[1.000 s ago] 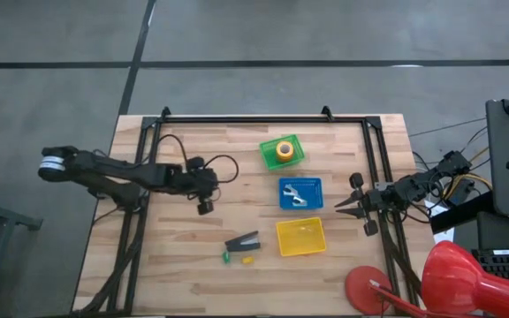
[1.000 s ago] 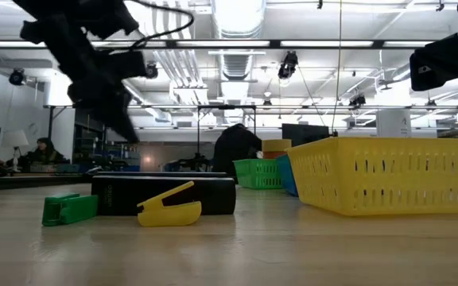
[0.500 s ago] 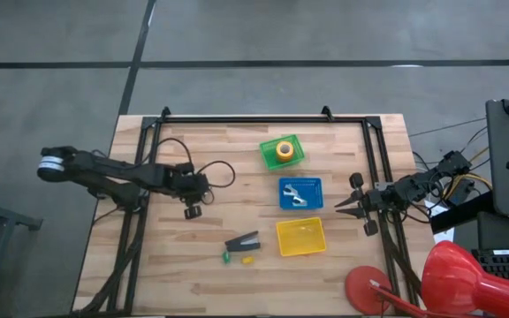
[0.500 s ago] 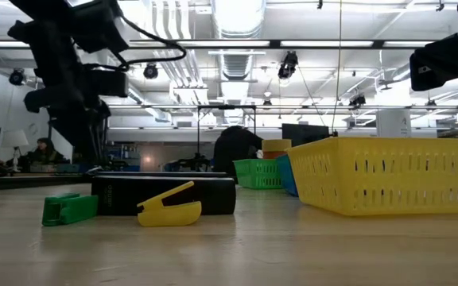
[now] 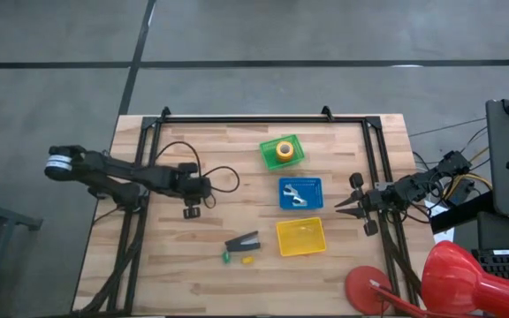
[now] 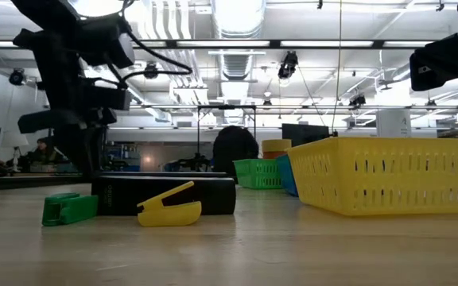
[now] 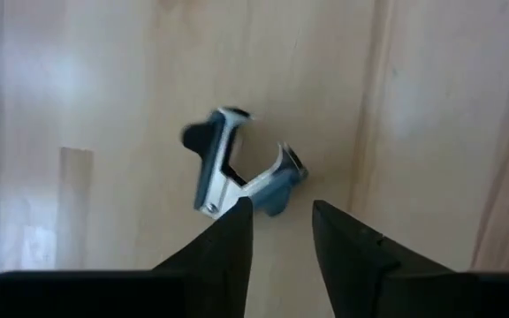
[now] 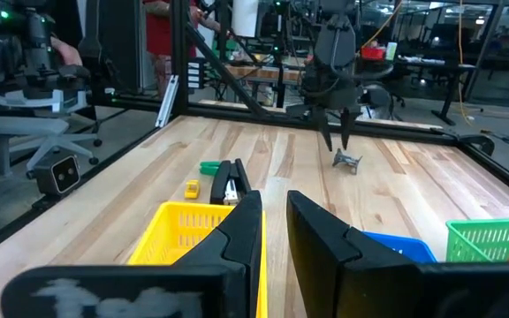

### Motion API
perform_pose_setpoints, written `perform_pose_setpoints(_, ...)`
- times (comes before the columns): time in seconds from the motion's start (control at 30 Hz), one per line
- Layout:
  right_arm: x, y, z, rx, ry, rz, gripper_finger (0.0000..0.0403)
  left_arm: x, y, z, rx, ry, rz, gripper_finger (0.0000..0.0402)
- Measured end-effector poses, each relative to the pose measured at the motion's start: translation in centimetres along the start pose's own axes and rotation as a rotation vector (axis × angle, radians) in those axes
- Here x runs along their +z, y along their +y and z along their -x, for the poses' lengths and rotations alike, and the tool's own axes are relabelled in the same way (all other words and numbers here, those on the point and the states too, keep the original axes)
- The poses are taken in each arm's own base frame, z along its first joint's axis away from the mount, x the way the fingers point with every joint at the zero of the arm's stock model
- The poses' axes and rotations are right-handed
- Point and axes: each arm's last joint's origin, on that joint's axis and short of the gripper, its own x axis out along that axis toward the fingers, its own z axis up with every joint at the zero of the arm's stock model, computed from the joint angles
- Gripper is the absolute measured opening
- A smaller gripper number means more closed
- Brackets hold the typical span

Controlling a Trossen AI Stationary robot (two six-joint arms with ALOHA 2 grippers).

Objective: Pick and place Stapler, Stapler remover, tape
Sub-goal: Put the black staple remover into the blue bin

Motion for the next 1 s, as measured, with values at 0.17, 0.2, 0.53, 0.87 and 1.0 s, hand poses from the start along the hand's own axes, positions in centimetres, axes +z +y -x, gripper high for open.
perform_pose_setpoints(0.17,0.0,0.0,0.0,0.000,0.000,-0.001,0.0052,0.0,-0.2,-0.9,0.002,0.044,-0.013,0.0113)
perform_pose_setpoints(0.2,0.0,0.0,0.0,0.000,0.000,-0.001,0.0052,0.0,-0.3,-1.0,0.005,0.050,-0.015,0.0111)
perform_pose_setpoints(0.53,0.0,0.0,0.0,0.000,0.000,0.000,0.0052,0.1,-0.2,-0.9,0.006,0.035,-0.003,0.0082)
perform_pose_setpoints(0.87,0.0,0.0,0.0,0.000,0.000,-0.001,0.0052,0.6,-0.3,-0.9,-0.002,-0.009,0.016,0.0075)
perform_pose_setpoints(1.0,0.0,0.0,0.0,0.000,0.000,-0.001,0.0052,0.5,-0.3,-0.9,-0.005,-0.004,0.024,0.0064)
